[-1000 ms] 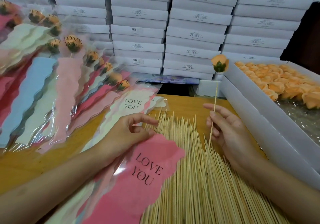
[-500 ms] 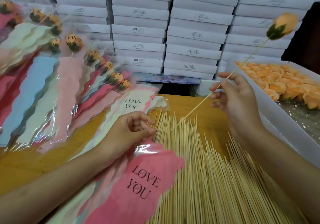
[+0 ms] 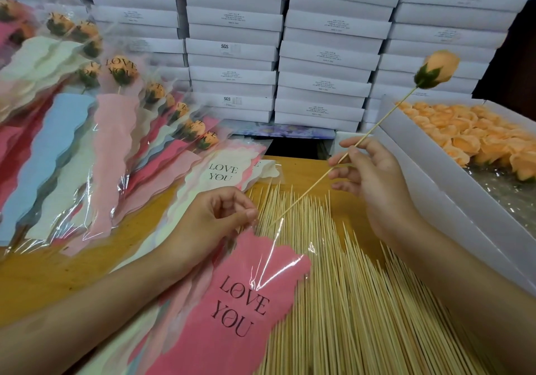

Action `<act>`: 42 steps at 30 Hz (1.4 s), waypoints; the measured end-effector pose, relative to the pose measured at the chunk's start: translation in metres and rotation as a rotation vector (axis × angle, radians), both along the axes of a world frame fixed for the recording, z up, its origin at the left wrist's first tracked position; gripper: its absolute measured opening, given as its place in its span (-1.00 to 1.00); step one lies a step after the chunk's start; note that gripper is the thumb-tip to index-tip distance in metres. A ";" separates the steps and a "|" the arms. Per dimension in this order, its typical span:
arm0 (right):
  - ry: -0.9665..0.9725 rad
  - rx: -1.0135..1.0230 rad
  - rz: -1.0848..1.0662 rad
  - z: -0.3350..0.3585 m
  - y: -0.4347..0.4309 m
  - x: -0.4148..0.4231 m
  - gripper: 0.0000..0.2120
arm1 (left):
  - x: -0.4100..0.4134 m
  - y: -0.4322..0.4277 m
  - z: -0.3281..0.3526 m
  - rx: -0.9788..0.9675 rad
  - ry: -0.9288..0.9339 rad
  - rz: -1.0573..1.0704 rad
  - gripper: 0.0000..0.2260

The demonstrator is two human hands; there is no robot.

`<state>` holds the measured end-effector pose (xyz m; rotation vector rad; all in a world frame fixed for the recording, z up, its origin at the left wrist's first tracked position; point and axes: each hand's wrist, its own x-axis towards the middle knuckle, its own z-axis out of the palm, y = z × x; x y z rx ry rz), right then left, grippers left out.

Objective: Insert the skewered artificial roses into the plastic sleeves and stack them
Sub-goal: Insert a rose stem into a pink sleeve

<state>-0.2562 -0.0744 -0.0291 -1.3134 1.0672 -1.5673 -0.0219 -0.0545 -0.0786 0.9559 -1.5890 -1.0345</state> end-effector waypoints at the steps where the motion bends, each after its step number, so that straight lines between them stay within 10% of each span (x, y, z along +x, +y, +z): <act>1: -0.012 0.016 0.008 -0.001 -0.001 0.000 -0.79 | 0.000 0.000 0.000 -0.001 -0.003 -0.001 -0.90; 23: 0.186 0.330 0.464 -0.023 0.018 0.024 -0.86 | -0.002 0.006 0.006 0.061 0.112 0.024 -0.93; 32: 0.136 0.278 0.365 -0.020 0.010 0.016 -0.87 | 0.006 0.005 0.003 0.074 0.176 -0.084 -0.59; 42: 0.099 0.225 0.247 -0.019 0.000 0.006 -0.84 | 0.003 0.013 0.010 0.184 -0.080 -0.378 -0.84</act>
